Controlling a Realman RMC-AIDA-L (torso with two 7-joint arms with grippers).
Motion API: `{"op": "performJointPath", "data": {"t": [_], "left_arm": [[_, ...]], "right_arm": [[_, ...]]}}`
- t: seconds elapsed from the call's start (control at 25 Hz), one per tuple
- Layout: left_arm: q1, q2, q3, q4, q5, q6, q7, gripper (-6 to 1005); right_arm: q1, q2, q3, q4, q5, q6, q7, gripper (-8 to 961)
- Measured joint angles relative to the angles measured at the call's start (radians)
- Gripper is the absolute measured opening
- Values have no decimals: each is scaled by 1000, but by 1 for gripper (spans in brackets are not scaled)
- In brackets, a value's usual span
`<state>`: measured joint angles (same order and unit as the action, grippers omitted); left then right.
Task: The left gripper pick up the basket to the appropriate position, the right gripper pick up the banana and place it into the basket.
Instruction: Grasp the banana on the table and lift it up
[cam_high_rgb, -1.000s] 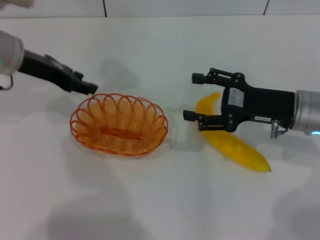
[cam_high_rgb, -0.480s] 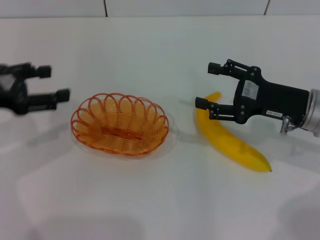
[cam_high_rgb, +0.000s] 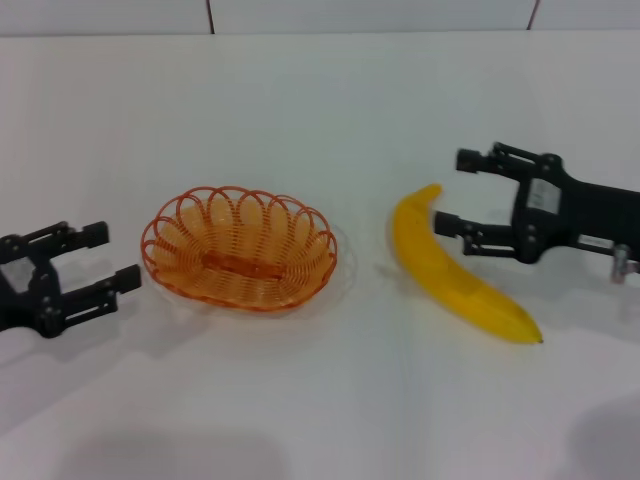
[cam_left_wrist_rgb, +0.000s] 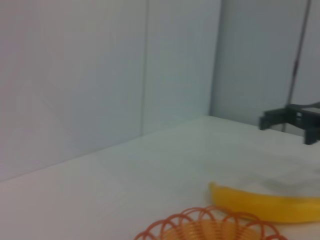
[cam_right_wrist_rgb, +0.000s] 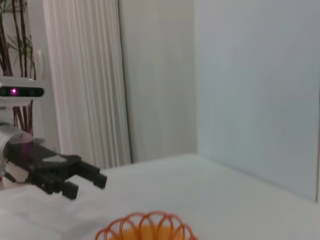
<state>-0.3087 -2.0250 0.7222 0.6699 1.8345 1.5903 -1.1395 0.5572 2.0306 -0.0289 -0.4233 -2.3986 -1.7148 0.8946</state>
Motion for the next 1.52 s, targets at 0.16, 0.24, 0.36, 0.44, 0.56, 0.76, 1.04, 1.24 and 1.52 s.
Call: {"op": "performJointPath", "data": {"t": [0.16, 0.24, 0.36, 0.44, 0.56, 0.76, 1.04, 1.24, 1.52], "left_arm": [[2, 3, -42, -17, 1, 3, 14, 720], [-6, 6, -45, -18, -1, 5, 14, 720], [-20, 6, -45, -19, -7, 5, 13, 721], [-28, 6, -45, -25, -9, 4, 14, 721], [-39, 6, -46, -41, -11, 0, 17, 720], [-47, 6, -46, -50, -12, 0, 18, 720], [-56, 7, -46, -62, -8, 5, 16, 720], [-59, 9, -46, -73, -6, 6, 18, 720], [-59, 9, -46, -73, -9, 7, 16, 721]], "right_arm": [[-7, 0, -9, -89, -69, -42, 87, 878], [5, 0, -19, -129, -151, -47, 128, 878], [15, 1, -20, -144, -188, -35, 157, 878], [23, 1, -20, -146, -212, -17, 177, 877], [42, 3, -26, -125, -232, 28, 185, 877], [78, 2, -53, -50, -254, 128, 199, 876], [82, 3, -88, -22, -257, 195, 236, 875], [83, 5, -129, -20, -258, 270, 304, 874], [73, 5, -134, -20, -258, 286, 316, 873]]}}
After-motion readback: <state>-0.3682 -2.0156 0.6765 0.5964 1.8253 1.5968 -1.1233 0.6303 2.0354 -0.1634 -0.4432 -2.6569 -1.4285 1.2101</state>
